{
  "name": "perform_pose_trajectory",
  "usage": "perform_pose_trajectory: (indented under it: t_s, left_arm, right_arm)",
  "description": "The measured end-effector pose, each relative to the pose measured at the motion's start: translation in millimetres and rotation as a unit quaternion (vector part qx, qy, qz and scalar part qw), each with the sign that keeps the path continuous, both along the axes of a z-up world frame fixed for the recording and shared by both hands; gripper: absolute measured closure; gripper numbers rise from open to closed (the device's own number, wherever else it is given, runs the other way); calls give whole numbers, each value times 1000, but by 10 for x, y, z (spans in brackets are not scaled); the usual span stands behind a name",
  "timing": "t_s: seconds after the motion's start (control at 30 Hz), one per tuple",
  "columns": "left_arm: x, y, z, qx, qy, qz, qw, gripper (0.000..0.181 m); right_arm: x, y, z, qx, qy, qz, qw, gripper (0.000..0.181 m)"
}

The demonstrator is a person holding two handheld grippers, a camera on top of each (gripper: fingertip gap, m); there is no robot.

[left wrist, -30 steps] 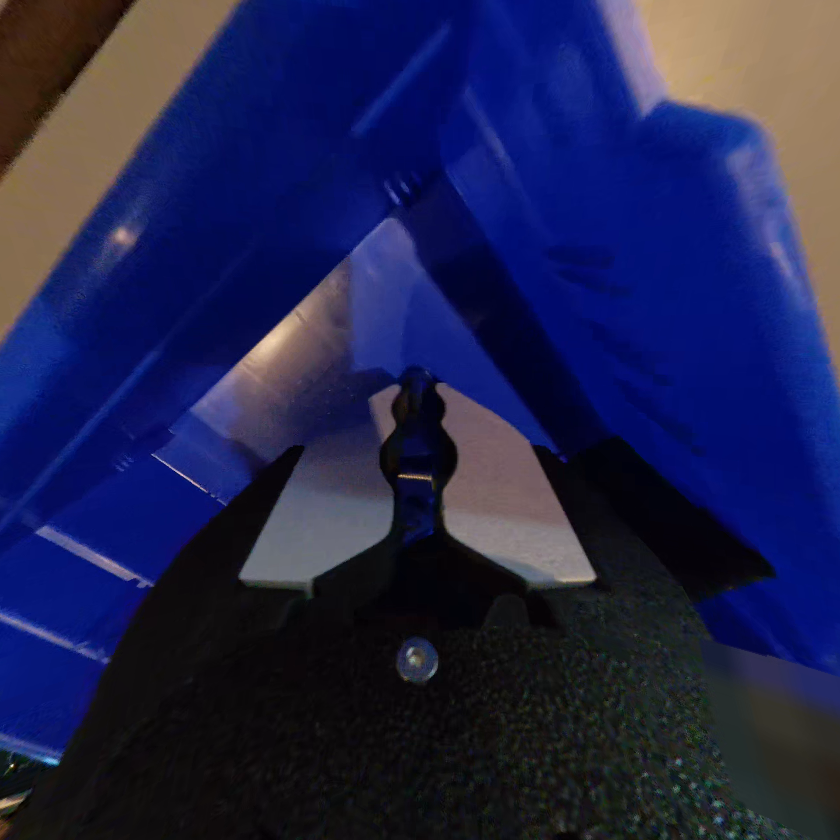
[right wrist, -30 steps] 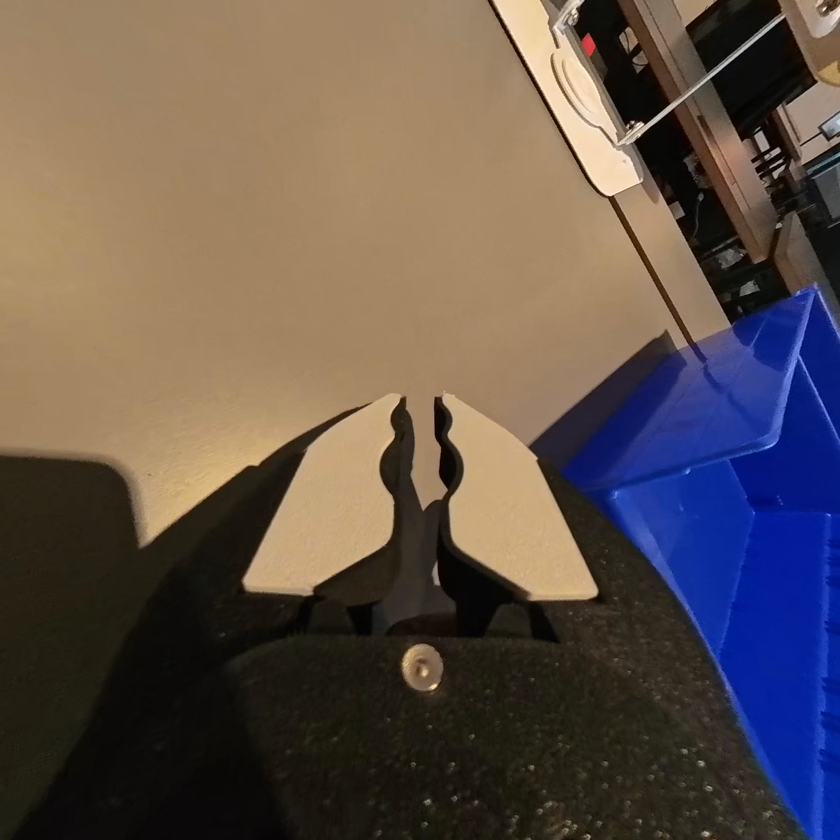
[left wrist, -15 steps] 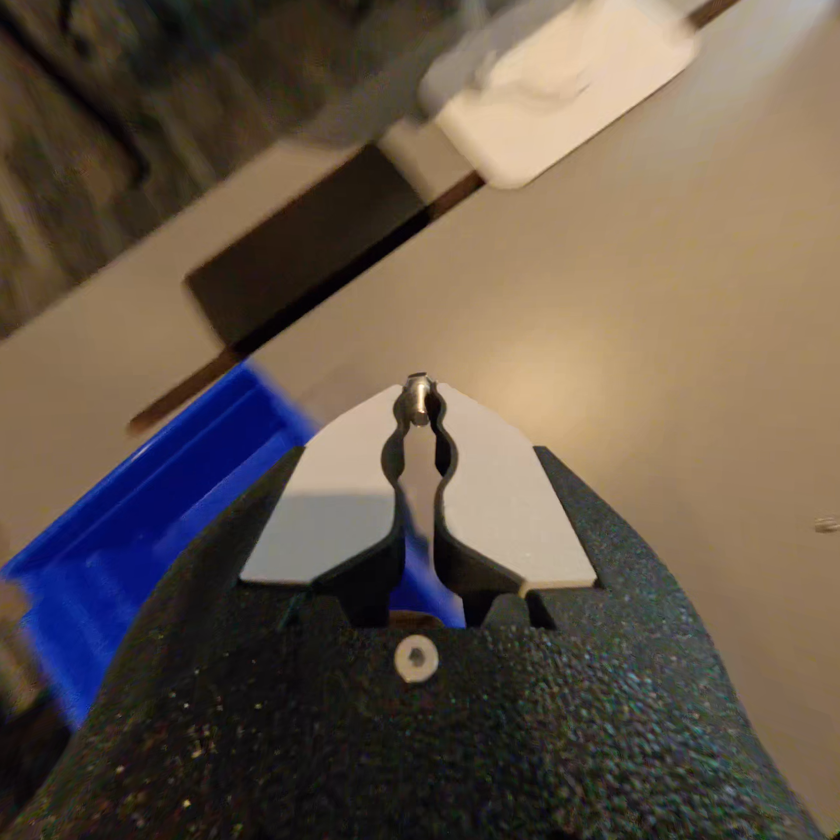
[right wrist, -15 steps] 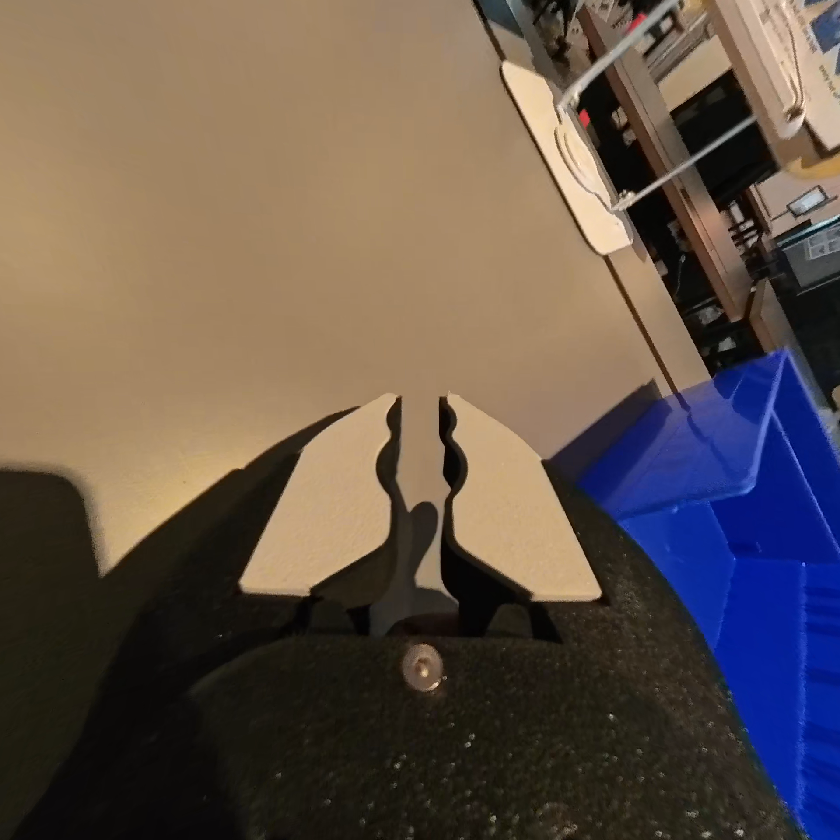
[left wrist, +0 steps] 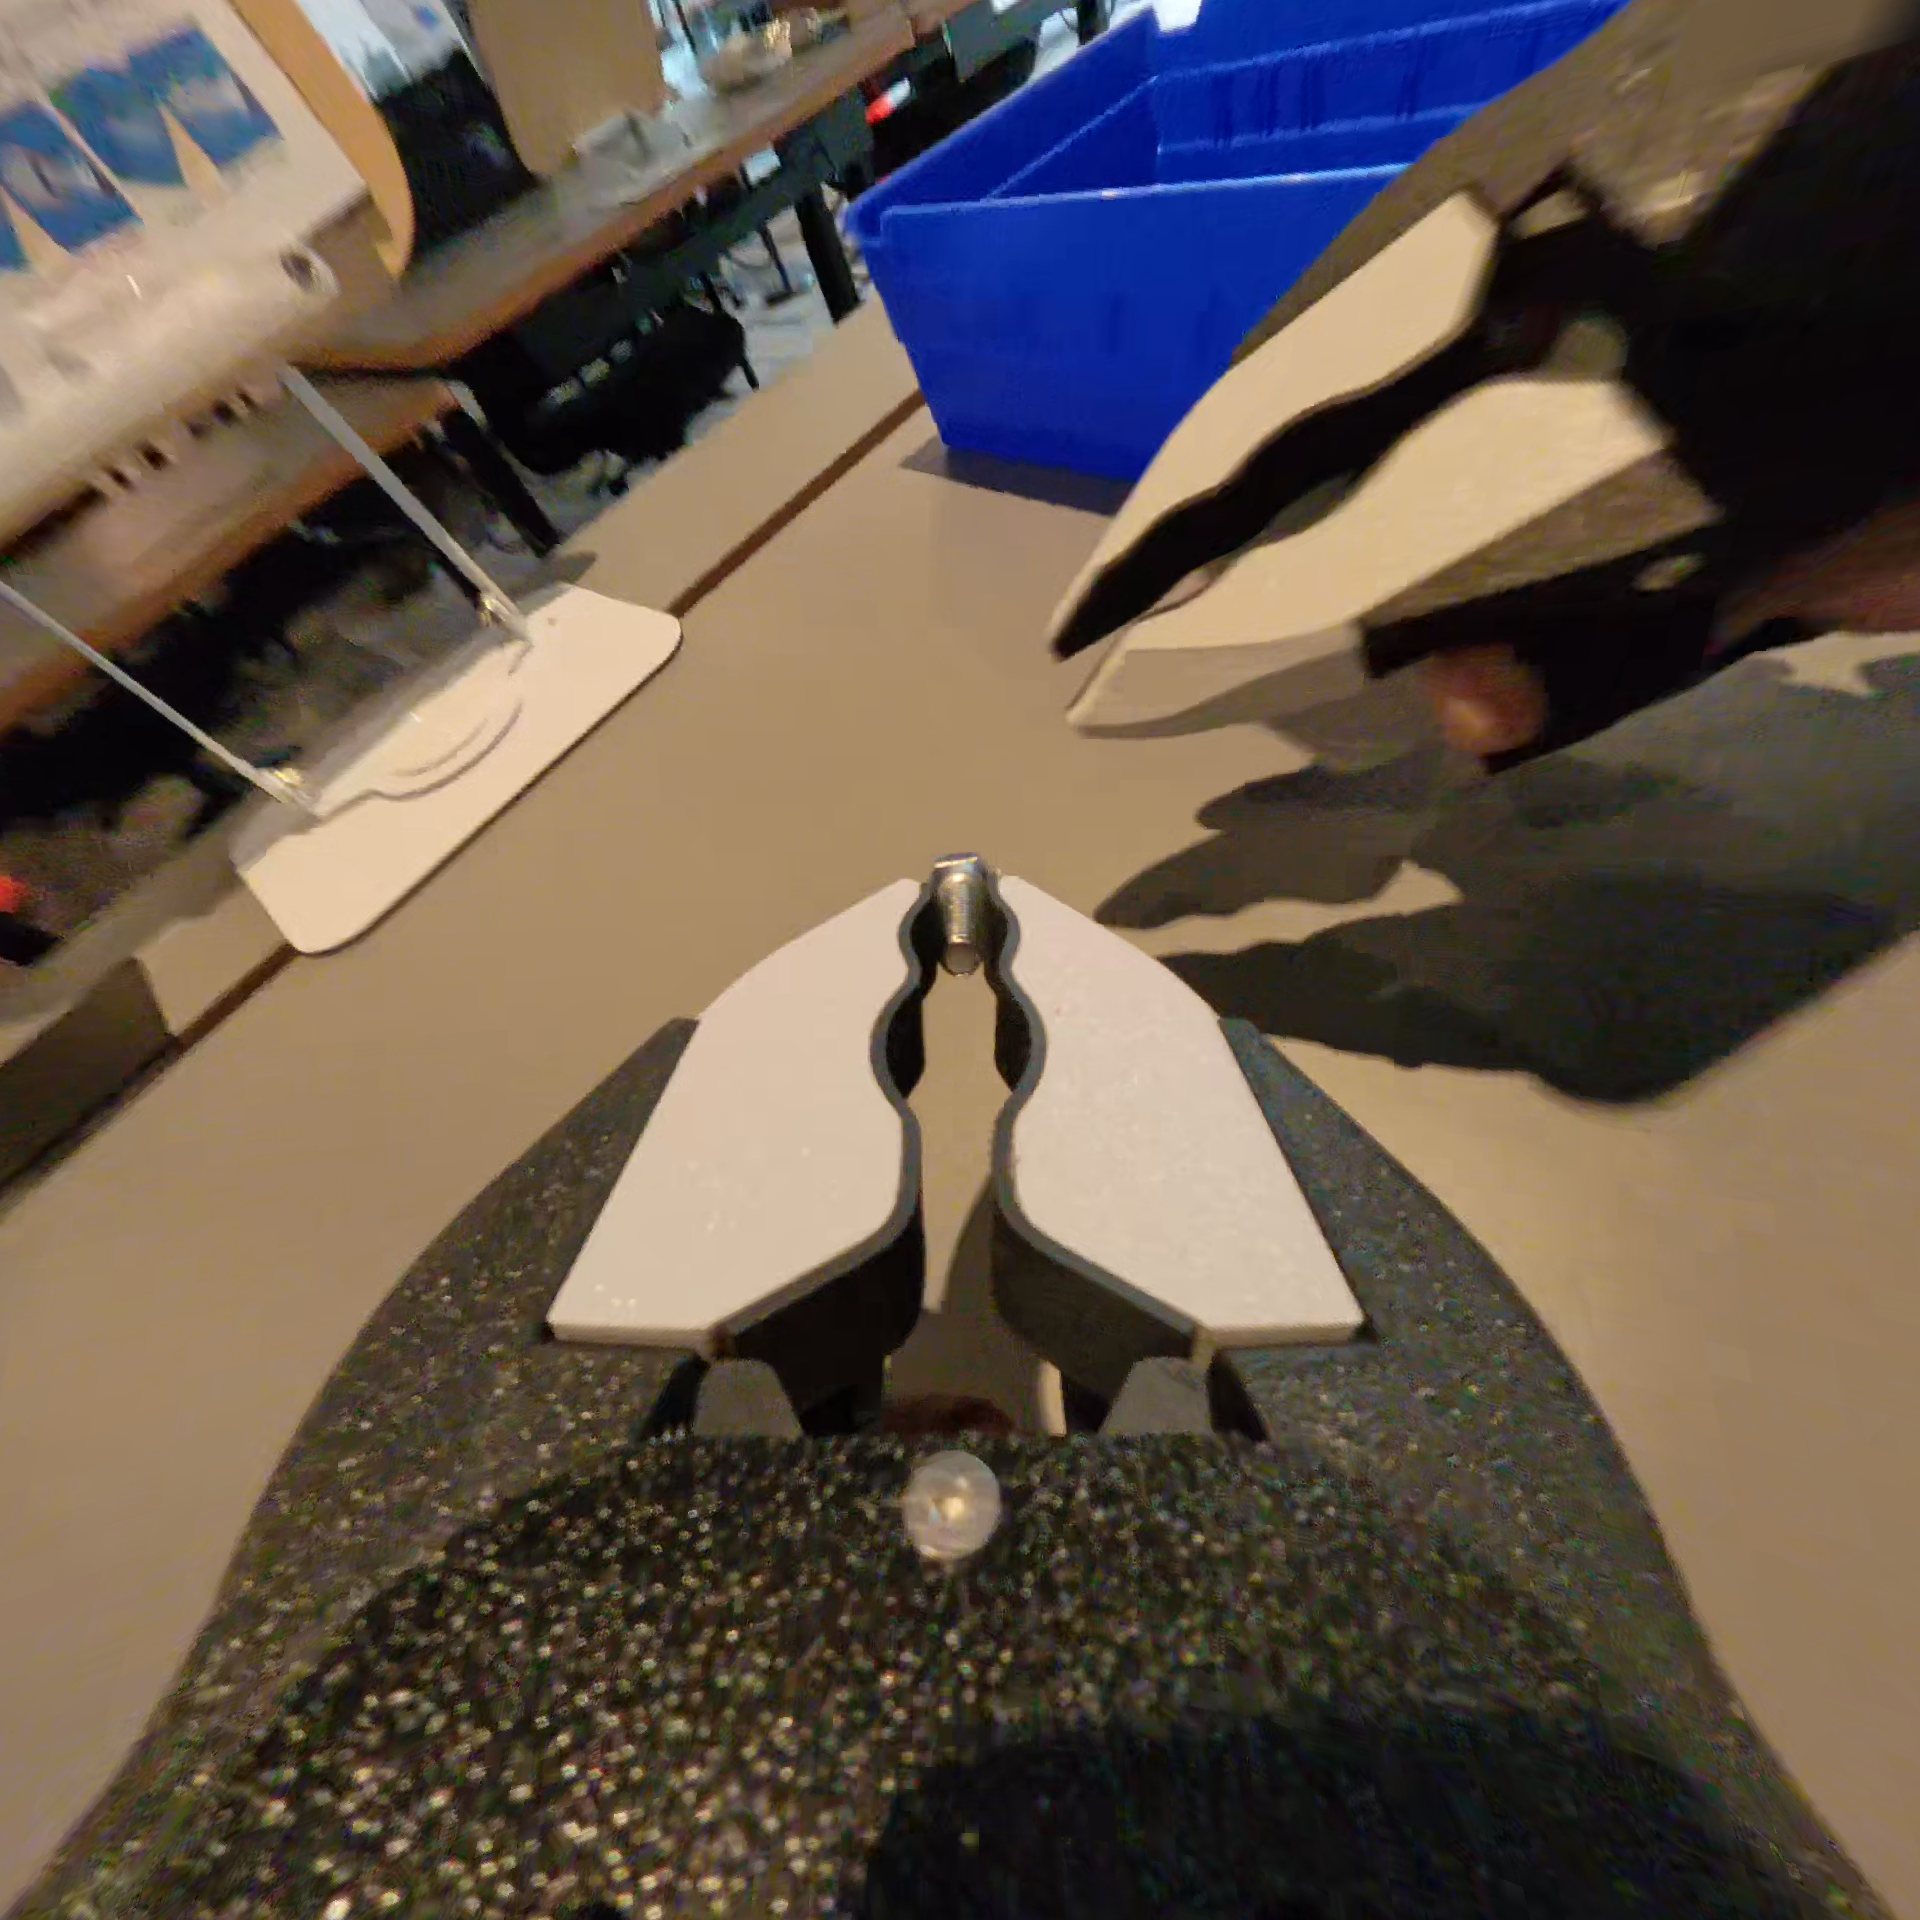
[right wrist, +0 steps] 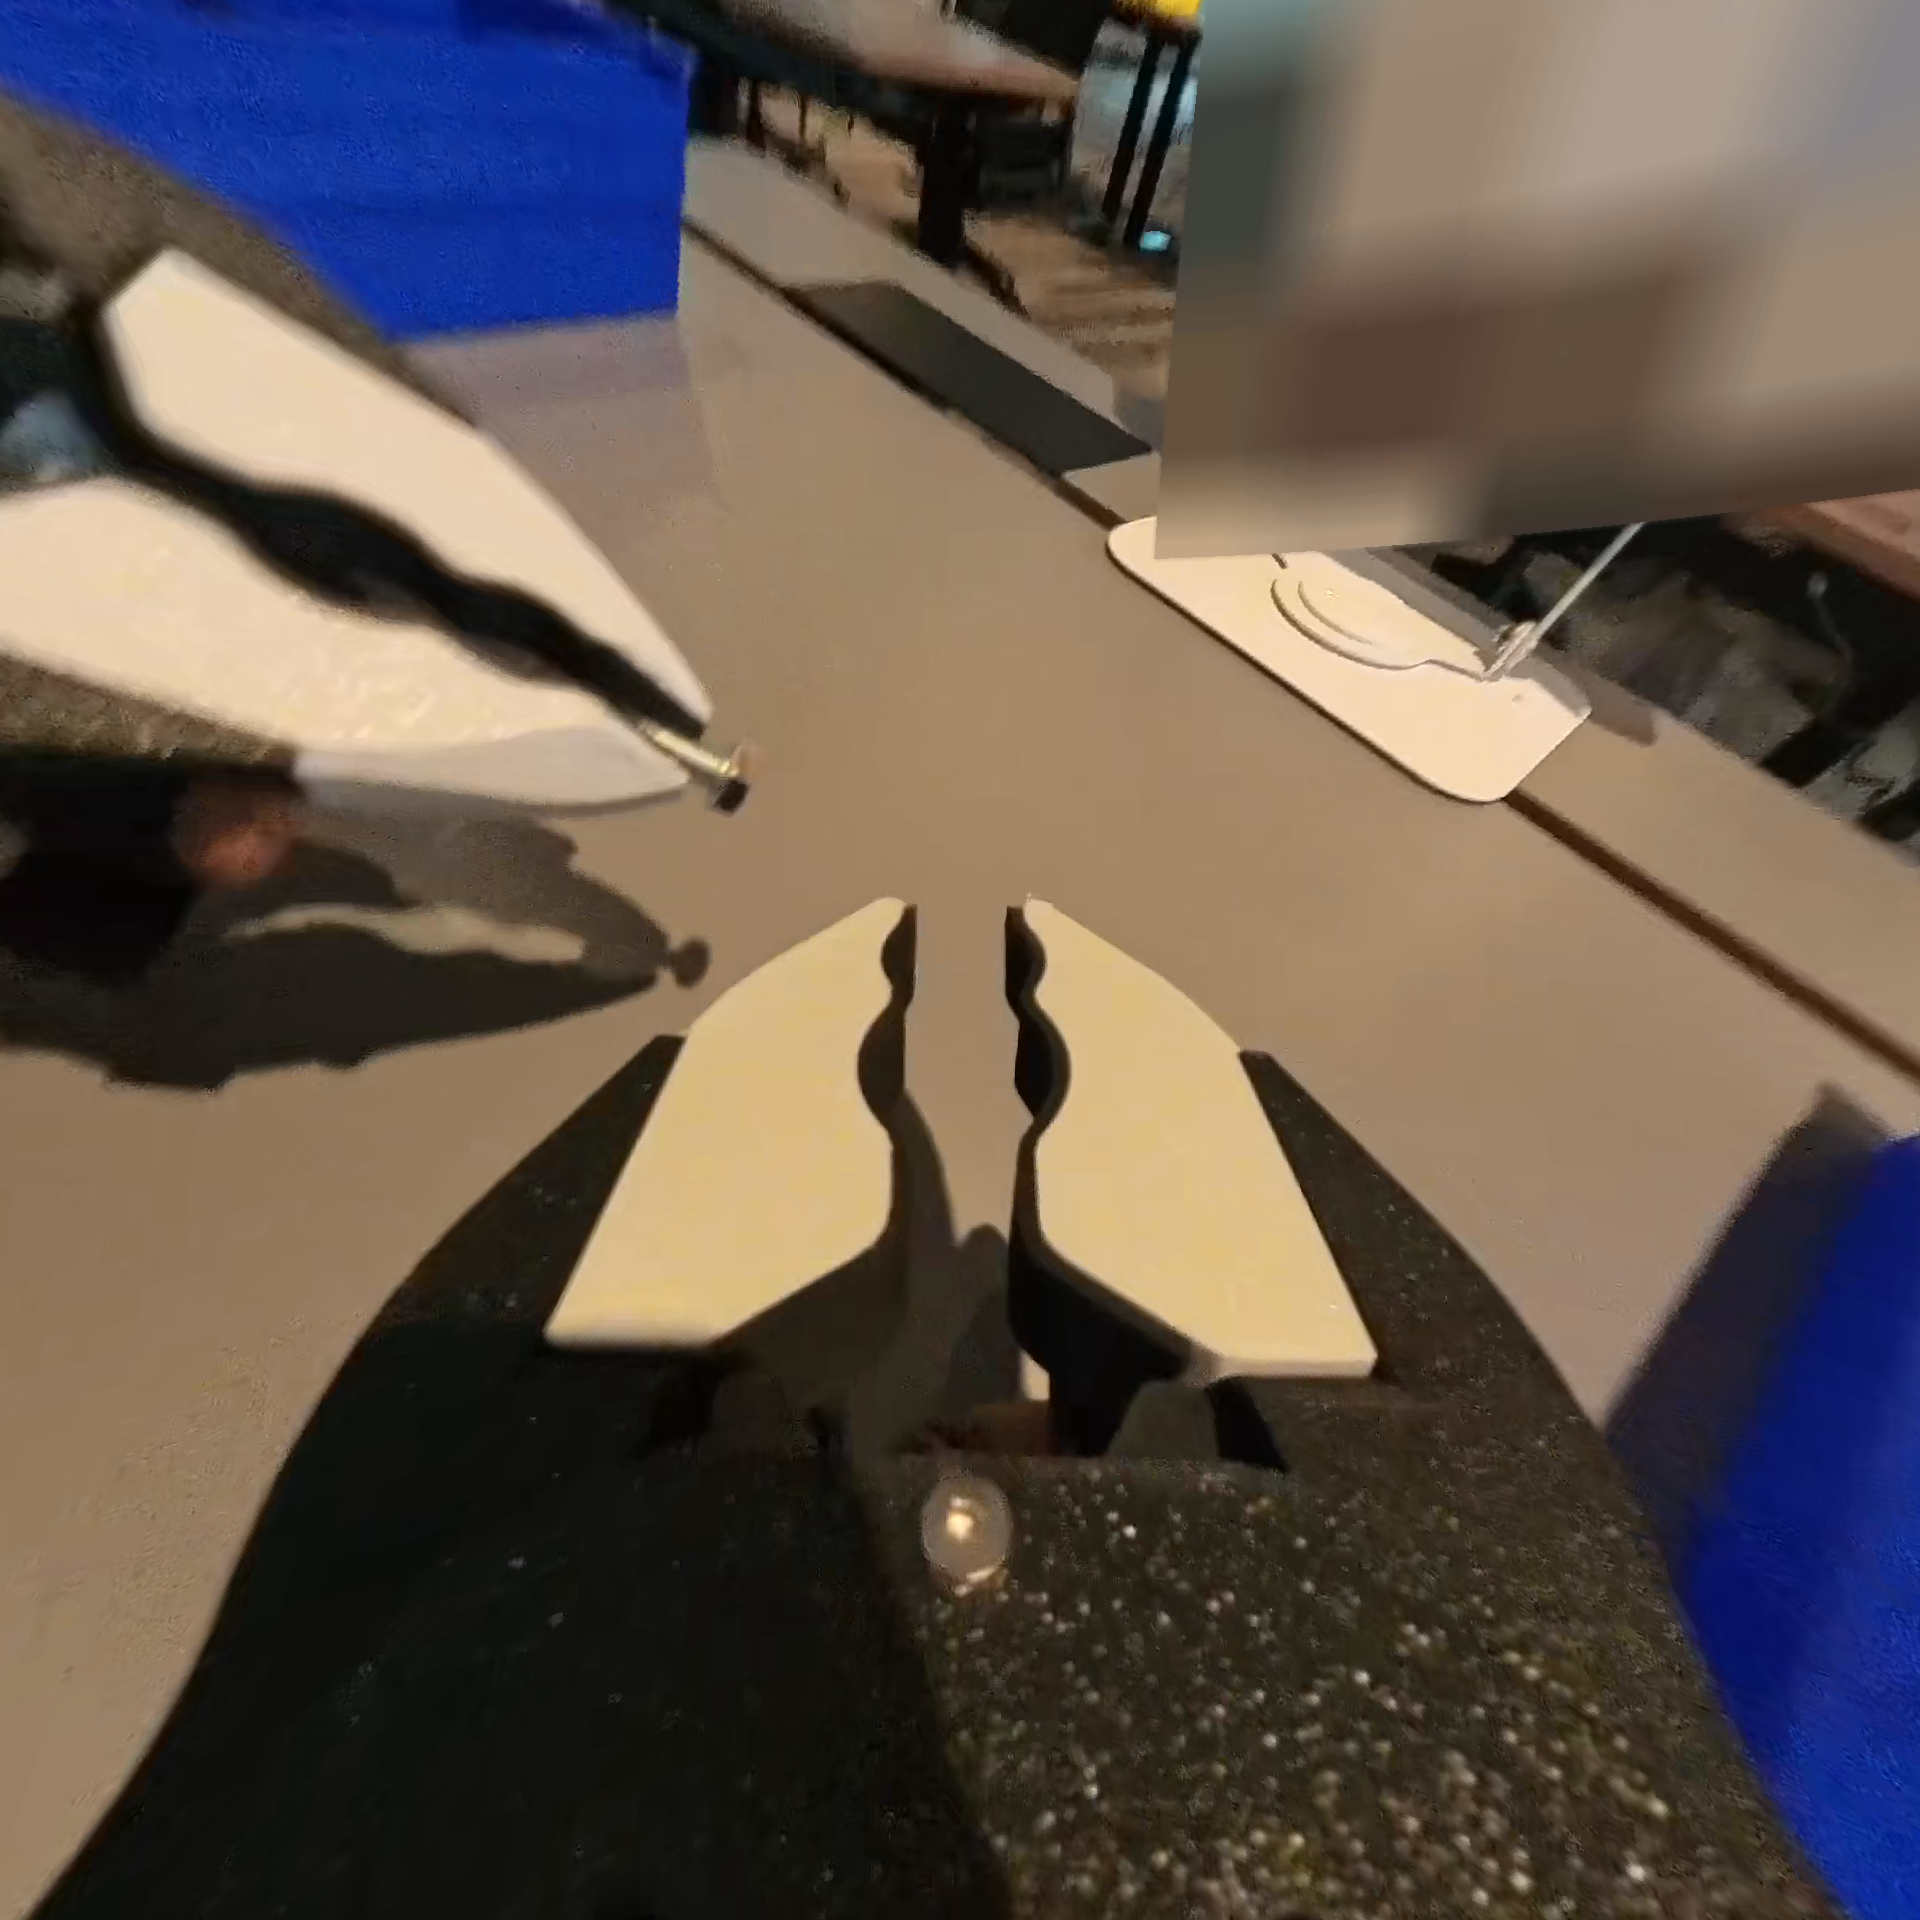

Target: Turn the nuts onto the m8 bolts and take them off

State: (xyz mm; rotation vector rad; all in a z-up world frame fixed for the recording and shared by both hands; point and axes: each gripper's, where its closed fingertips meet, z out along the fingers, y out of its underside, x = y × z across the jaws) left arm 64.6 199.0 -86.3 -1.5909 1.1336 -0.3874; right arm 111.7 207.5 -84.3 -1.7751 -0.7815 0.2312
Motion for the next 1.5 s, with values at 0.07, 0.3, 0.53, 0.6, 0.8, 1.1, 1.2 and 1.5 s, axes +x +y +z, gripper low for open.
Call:
perform_pose_trajectory:
  t_s: [0.07, 0.3, 0.53, 0.6, 0.8, 1.1, 1.2, 1.5]
  left_arm:
    - [13, -171, -6, 54, 21, -14, 998, 174]
    - [-15, -541, -367, 108, 170, -90, 975, 174]
    - [-46, -759, -629, 28, 218, -130, 967, 174]
    - [-68, -787, -684, 12, 225, -136, 965, 173]
    - [-34, -916, -697, -12, 211, -159, 964, 167]
    - [-143, -910, -221, -60, 68, -180, 979, 155]
    - [-275, -814, 11, -61, 15, -177, 982, 155]
    - [-354, -620, -13, -56, 30, -117, 991, 157]
  right_arm:
    - [-23, -44, -90, -6, 46, -8, 999, 166]
    - [-74, -259, -164, 114, -133, 42, 984, 166]
    - [-219, -396, -462, 124, -245, 101, 956, 166]
    - [-227, -422, -474, 128, -275, 108, 947, 166]
    - [-72, -469, -453, 121, -328, 109, 930, 165]
    - [-104, -716, -570, 64, -285, 169, 941, 164]
    - [-279, -828, -566, 55, -243, 195, 949, 165]
    - [-503, -836, -653, 52, -250, 199, 946, 175]
